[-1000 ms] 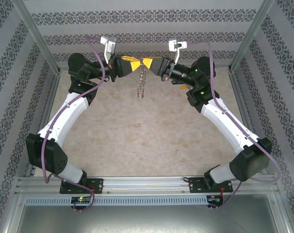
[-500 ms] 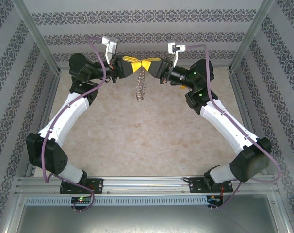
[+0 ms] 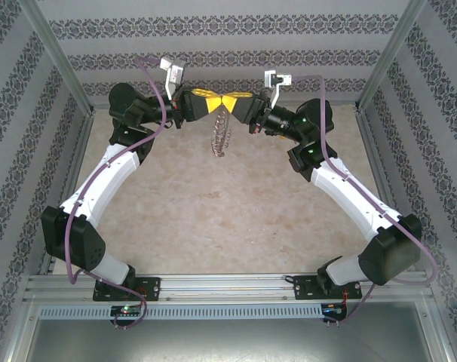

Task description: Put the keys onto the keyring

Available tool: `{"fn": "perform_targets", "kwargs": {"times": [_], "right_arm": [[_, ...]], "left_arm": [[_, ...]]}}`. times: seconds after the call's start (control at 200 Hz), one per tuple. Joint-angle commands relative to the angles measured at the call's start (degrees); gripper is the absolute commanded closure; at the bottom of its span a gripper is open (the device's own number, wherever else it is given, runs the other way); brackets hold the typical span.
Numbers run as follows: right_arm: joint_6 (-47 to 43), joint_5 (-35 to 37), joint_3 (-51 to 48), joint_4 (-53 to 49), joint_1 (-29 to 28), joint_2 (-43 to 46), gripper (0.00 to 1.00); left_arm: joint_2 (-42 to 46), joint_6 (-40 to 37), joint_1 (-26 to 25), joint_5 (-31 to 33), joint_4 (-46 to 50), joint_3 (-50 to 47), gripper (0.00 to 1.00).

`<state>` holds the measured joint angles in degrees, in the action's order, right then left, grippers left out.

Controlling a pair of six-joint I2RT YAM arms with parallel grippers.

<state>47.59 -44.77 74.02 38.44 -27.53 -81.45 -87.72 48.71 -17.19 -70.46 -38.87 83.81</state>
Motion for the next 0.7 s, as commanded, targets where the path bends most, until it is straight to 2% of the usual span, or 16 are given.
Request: {"fn": "perform_targets", "kwargs": {"times": [0.0, 0.11, 0.17, 0.215, 0.335, 0.545, 0.694], "right_arm": [[-0.32, 1.95, -1.32, 4.03, -0.42, 1.21, 1.00], [-0.13, 2.64, -1.72, 3.91, -0.26, 1.33, 0.98], [0.32, 3.93, -1.98, 2.63, 0.08, 1.71, 0.78], [0.96, 4.55, -2.25, 1.40, 0.64, 2.06, 0.59], [2.12, 5.07, -3.07, -1.63, 2.93, 3.77, 0.26], [0.82, 5.00, -2.78, -7.38, 8.48, 5.92, 0.25], [-9.84, 7.56, 3.39, -28.30, 10.73, 5.55, 0.23]], "left_arm": [[0.45, 0.31, -0.77, -1.17, -4.19, 1.35, 1.00], [0.49, -0.21, -0.62, -1.28, -3.74, 1.53, 1.00], [0.54, -0.92, -0.49, -1.22, -2.90, 1.59, 1.00], [0.67, -1.51, -0.24, -1.18, -2.17, 1.61, 1.00], [1.41, -4.70, 0.18, -0.92, 1.63, 1.11, 1.00], [2.53, -10.32, 0.27, -0.92, 8.37, 0.31, 1.00], [2.89, -12.77, 0.30, -0.71, 11.36, -0.36, 1.00]]}}
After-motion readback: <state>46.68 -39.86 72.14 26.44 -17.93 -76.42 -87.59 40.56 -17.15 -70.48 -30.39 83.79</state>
